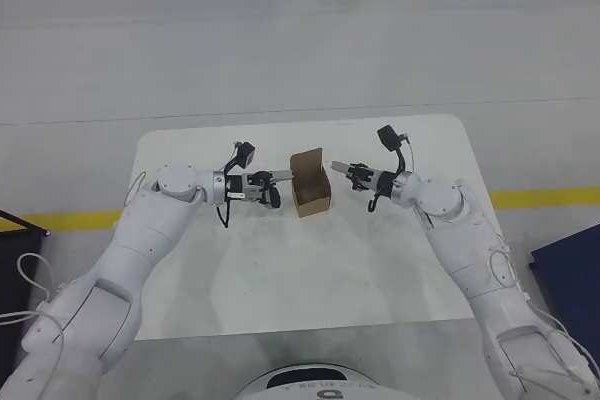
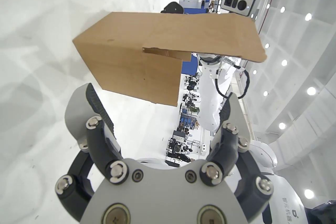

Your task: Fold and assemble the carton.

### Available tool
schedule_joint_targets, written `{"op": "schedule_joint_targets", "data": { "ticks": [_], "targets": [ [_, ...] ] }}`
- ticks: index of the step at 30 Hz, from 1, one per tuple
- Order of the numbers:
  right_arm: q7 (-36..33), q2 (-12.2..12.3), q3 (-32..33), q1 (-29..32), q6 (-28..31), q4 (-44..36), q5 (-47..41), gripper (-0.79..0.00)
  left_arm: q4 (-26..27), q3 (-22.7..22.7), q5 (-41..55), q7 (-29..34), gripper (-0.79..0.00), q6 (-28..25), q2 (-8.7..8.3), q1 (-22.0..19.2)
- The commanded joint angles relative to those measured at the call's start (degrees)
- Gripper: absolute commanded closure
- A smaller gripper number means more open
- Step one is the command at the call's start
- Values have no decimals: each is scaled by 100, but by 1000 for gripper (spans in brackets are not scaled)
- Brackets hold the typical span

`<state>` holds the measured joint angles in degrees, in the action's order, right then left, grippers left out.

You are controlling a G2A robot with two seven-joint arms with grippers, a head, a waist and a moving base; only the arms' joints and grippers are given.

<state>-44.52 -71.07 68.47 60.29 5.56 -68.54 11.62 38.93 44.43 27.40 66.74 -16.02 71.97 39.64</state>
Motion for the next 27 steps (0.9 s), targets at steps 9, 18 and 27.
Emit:
{"op": "schedule_joint_targets", "data": {
  "ticks": [9,18,27],
  "targets": [
    [-120,-64,-424,-133,-196,-27,164,-622,-247,-88,-9,-21,-785,-180,178,-151],
    [-133,-93,-676,-240,-409,5,447,-428,-475,-129,-1,36,-785,-313,312,-234],
    [18,-96,-1062,-294,-955,-498,1577,-357,-631,-100,-41,98,-785,-419,380,-281]
  ]
}}
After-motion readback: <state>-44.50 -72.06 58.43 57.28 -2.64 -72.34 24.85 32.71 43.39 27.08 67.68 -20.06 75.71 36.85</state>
